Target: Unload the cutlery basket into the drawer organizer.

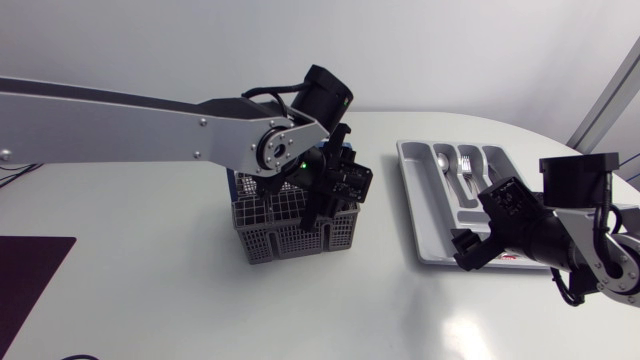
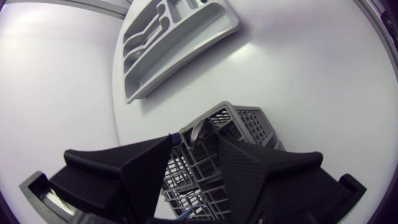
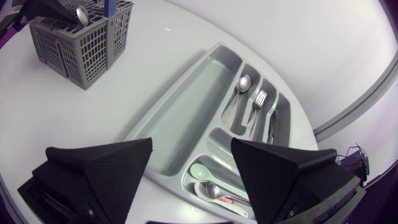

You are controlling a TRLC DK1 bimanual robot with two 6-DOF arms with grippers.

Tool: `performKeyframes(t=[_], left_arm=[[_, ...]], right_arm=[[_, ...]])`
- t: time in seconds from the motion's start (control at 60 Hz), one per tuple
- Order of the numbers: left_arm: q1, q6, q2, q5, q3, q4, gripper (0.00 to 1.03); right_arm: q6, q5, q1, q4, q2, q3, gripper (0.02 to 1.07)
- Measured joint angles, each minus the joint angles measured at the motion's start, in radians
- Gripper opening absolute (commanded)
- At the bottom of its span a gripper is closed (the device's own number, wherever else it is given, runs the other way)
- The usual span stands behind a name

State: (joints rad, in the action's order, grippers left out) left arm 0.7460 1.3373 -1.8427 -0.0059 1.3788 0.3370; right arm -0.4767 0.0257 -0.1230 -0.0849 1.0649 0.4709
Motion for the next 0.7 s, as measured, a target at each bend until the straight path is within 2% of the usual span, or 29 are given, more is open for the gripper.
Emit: performKeyframes(t=[0.283,0.7], left_arm=[[0.0,0.003,-0.004,0.0,0.004,0.022,0.22],[0.002,0.002,-0.006,0.0,0.03,0.037,0.13]], right_arm=[[0.0,0.0,-0.012,0.006,0.001,-0.018,0.93],[0.0,0.0,-0.013,0.023,0.0,-0.047,0.93]])
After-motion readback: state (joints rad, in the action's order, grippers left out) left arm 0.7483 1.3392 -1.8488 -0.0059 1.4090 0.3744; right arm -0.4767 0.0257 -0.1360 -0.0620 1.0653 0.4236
